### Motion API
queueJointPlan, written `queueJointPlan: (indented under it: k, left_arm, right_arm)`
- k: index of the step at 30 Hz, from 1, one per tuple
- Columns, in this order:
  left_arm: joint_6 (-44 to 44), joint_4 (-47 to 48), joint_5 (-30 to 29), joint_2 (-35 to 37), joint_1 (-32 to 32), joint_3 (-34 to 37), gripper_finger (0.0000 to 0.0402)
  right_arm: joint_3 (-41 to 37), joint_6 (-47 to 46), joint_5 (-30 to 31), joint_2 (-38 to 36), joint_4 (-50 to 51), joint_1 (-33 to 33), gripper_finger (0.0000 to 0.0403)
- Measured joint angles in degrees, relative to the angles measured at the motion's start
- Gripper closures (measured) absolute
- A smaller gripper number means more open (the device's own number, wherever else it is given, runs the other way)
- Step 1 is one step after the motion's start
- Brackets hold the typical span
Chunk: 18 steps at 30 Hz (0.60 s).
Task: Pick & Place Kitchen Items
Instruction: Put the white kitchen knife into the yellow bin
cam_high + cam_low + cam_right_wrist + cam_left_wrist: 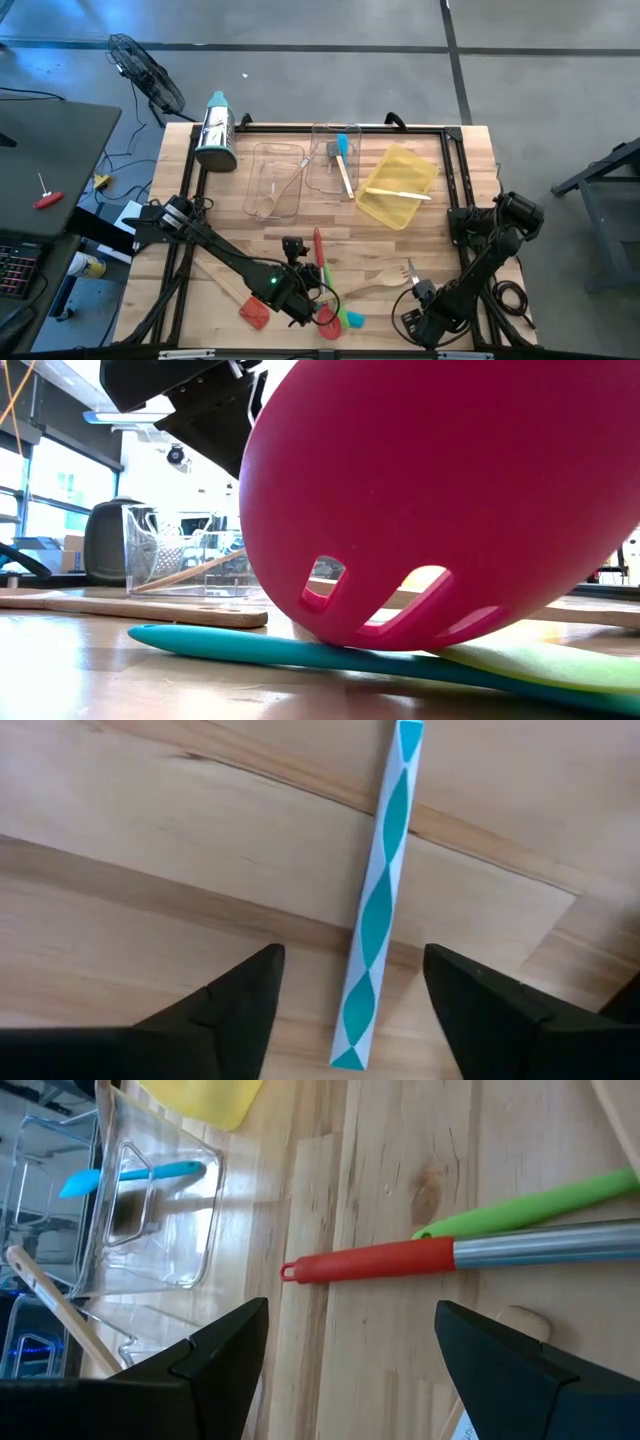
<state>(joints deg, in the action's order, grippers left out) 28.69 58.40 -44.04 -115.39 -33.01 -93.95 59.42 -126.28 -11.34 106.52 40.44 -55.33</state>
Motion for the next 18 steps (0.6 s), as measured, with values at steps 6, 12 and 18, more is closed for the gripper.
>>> queueJointPlan:
  k: [6, 12, 18]
  left_arm:
    - [0.02, -0.01, 0.05, 0.0, 0.0, 0.0, 0.0119]
    - [0.05, -0.01, 1.59, 0.0, 0.0, 0.0, 0.0119]
    - [0.07, -0.05, 2.55, 0.0, 0.0, 0.0, 0.0119]
  right_arm:
    - [-0.01, 0.05, 0.19, 0.16, -1.19, 0.07, 0.026]
    - [-0.05, 0.88, -0.13, 0.2, -1.32, 0.14, 0.0375]
    - [-0.05, 2.22, -0.83, 0.2, -0.18, 0.37, 0.0379]
